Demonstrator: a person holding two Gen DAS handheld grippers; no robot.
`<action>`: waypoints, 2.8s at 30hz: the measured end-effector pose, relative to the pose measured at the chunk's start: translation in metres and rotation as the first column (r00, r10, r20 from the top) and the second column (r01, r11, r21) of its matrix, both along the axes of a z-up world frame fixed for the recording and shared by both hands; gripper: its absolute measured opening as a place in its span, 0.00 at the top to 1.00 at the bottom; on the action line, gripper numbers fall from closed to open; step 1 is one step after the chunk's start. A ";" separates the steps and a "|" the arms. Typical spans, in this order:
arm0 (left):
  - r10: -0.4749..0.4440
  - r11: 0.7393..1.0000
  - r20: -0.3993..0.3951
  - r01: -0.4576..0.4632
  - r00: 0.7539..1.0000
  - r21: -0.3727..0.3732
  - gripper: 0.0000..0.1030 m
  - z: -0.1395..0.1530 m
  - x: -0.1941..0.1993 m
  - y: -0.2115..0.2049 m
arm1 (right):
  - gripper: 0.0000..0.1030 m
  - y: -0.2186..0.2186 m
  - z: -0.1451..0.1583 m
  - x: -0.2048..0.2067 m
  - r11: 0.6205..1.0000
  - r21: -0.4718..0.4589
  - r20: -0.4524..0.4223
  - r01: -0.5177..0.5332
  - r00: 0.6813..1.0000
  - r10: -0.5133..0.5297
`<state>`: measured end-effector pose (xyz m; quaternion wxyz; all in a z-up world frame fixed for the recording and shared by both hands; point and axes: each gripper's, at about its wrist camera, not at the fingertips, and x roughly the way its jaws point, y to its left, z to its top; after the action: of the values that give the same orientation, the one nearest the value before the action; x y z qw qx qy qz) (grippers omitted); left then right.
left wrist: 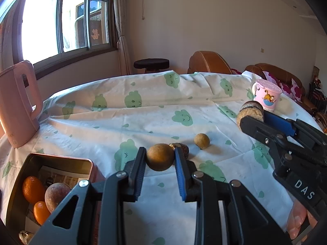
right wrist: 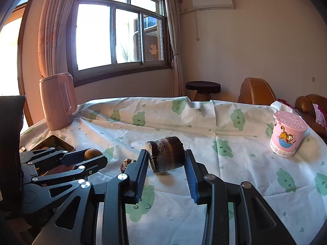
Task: Organize fruits
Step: 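Carry the tan fruit and brown piece in both grippers toward the tin, then lower the tan fruit and brown piece into the tin and open both grippers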
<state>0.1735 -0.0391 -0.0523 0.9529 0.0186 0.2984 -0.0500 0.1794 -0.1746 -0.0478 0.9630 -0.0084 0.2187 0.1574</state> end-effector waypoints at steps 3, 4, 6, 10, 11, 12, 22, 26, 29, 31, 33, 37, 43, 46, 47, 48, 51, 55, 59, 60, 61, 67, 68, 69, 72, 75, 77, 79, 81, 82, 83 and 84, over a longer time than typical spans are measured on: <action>0.001 1.000 0.014 -0.001 1.000 -0.007 0.72 0.001 -0.002 0.001 | 0.63 0.002 0.001 -0.003 1.000 -0.007 0.017 0.002 1.000 -0.001; 0.003 1.000 0.020 -0.002 1.000 -0.008 0.72 0.002 -0.004 0.001 | 0.63 0.002 0.002 -0.004 1.000 -0.009 0.024 0.002 1.000 -0.002; 0.004 1.000 0.033 -0.004 0.999 -0.011 0.72 0.003 -0.006 0.002 | 0.63 0.002 0.003 -0.007 1.000 -0.011 0.038 0.006 0.999 -0.006; 0.004 1.000 0.052 -0.003 0.999 -0.015 0.72 0.005 -0.009 0.002 | 0.63 0.001 0.005 -0.011 1.000 -0.014 0.064 0.015 0.998 -0.014; 0.003 1.000 0.056 -0.002 0.998 -0.016 0.72 0.005 -0.009 0.002 | 0.63 0.001 0.005 -0.012 1.000 -0.014 0.069 0.018 0.997 -0.017; 0.003 1.000 0.060 -0.002 0.998 -0.017 0.72 0.006 -0.010 0.003 | 0.63 0.000 0.005 -0.013 1.000 -0.013 0.074 0.019 0.997 -0.018; 0.005 0.999 0.102 -0.001 0.995 -0.040 0.72 0.009 -0.018 0.006 | 0.63 -0.001 0.008 -0.020 0.999 -0.011 0.112 0.037 0.993 -0.036; 0.007 0.999 0.122 -0.001 0.993 -0.045 0.72 0.011 -0.022 0.007 | 0.63 -0.001 0.008 -0.023 0.999 -0.010 0.124 0.045 0.991 -0.044; 0.012 0.999 0.137 -0.005 0.990 -0.049 0.72 0.012 -0.025 0.008 | 0.63 -0.002 0.009 -0.024 0.999 -0.009 0.130 0.050 0.990 -0.048; 0.015 0.999 0.150 -0.007 0.989 -0.051 0.72 0.013 -0.027 0.009 | 0.63 -0.002 0.009 -0.025 0.999 -0.008 0.136 0.054 0.989 -0.053; 0.017 0.999 0.162 -0.009 0.987 -0.048 0.72 0.014 -0.030 0.009 | 0.63 -0.002 0.009 -0.027 0.998 -0.007 0.141 0.056 0.988 -0.054; 0.025 0.999 0.185 -0.017 0.982 -0.046 0.72 0.016 -0.035 0.010 | 0.63 -0.001 0.010 -0.031 0.998 -0.009 0.151 0.058 0.987 -0.056; 0.047 0.998 0.216 -0.038 0.975 -0.047 0.72 0.018 -0.048 0.013 | 0.63 0.000 0.010 -0.037 0.998 -0.008 0.158 0.059 0.986 -0.057; 0.042 0.998 0.221 -0.033 0.974 -0.046 0.72 0.019 -0.058 0.015 | 0.63 0.002 0.011 -0.041 0.998 -0.009 0.163 0.055 0.985 -0.053; 0.043 0.998 0.221 -0.034 0.974 -0.043 0.72 0.019 -0.061 0.015 | 0.63 0.004 0.011 -0.043 0.999 -0.011 0.164 0.052 0.985 -0.050; 0.041 0.999 0.220 -0.032 0.975 -0.043 0.72 0.019 -0.065 0.016 | 0.63 0.006 0.011 -0.045 0.999 -0.014 0.165 0.049 0.985 -0.046; 0.041 0.998 0.218 -0.032 0.975 -0.046 0.72 0.019 -0.075 0.020 | 0.63 0.013 0.011 -0.052 0.999 -0.019 0.165 0.029 0.986 -0.025; 0.058 0.997 0.211 -0.047 0.976 -0.054 0.72 0.021 -0.087 0.032 | 0.63 0.032 0.011 -0.061 0.999 -0.031 0.165 -0.024 0.986 0.029; 0.093 0.995 0.199 -0.084 0.976 -0.057 0.72 0.024 -0.096 0.047 | 0.63 0.054 0.011 -0.067 0.995 -0.047 0.161 -0.084 0.983 0.090; 0.102 0.994 0.198 -0.092 0.975 -0.060 0.72 0.025 -0.099 0.052 | 0.63 0.059 0.012 -0.068 0.994 -0.049 0.161 -0.095 0.982 0.102; 0.110 0.993 0.198 -0.099 0.974 -0.063 0.72 0.025 -0.101 0.056 | 0.63 0.064 0.012 -0.069 0.993 -0.050 0.160 -0.107 0.981 0.114; 0.152 0.987 0.199 -0.139 0.968 -0.075 0.72 0.028 -0.115 0.079 | 0.63 0.089 0.018 -0.074 0.985 -0.044 0.158 -0.165 0.973 0.170; 0.159 0.986 0.199 -0.146 0.967 -0.075 0.72 0.029 -0.116 0.083 | 0.63 0.093 0.018 -0.076 0.984 -0.049 0.160 -0.172 0.971 0.178; 0.165 0.985 0.198 -0.153 0.966 -0.077 0.72 0.029 -0.116 0.086 | 0.63 0.097 0.018 -0.077 0.982 -0.053 0.161 -0.181 0.969 0.187; 0.183 0.982 0.195 -0.172 0.963 -0.075 0.72 0.030 -0.118 0.095 | 0.63 0.107 0.020 -0.078 0.978 -0.059 0.163 -0.201 0.964 0.208; 0.199 0.979 0.187 -0.189 0.962 -0.074 0.72 0.028 -0.119 0.104 | 0.63 0.117 0.020 -0.079 0.974 -0.064 0.161 -0.219 0.961 0.226; 0.209 0.977 0.182 -0.199 0.961 -0.076 0.72 0.027 -0.119 0.110 | 0.63 0.122 0.020 -0.080 0.971 -0.069 0.162 -0.229 0.958 0.237; 0.218 0.975 0.178 -0.207 0.960 -0.078 0.72 0.026 -0.121 0.116 | 0.63 0.127 0.020 -0.081 0.968 -0.073 0.161 -0.238 0.955 0.247; 0.227 0.973 0.175 -0.217 0.958 -0.078 0.72 0.026 -0.121 0.121 | 0.63 0.132 0.020 -0.081 0.966 -0.079 0.161 -0.246 0.953 0.256; 0.231 0.972 0.174 -0.221 0.957 -0.078 0.72 0.026 -0.122 0.123 | 0.63 0.134 0.020 -0.082 0.965 -0.082 0.161 -0.250 0.952 0.261; 0.236 0.971 0.173 -0.225 0.956 -0.079 0.72 0.026 -0.122 0.126 | 0.63 0.136 0.021 -0.082 0.963 -0.084 0.161 -0.254 0.951 0.265; 0.240 0.970 0.172 -0.230 0.955 -0.078 0.72 0.026 -0.122 0.128 | 0.63 0.139 0.021 -0.082 0.962 -0.086 0.161 -0.258 0.949 0.269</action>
<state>0.0510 0.0892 -0.0265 0.9753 -0.0399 0.2097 0.0568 0.0972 -0.0361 -0.0269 0.9477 -0.0819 0.1368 0.2763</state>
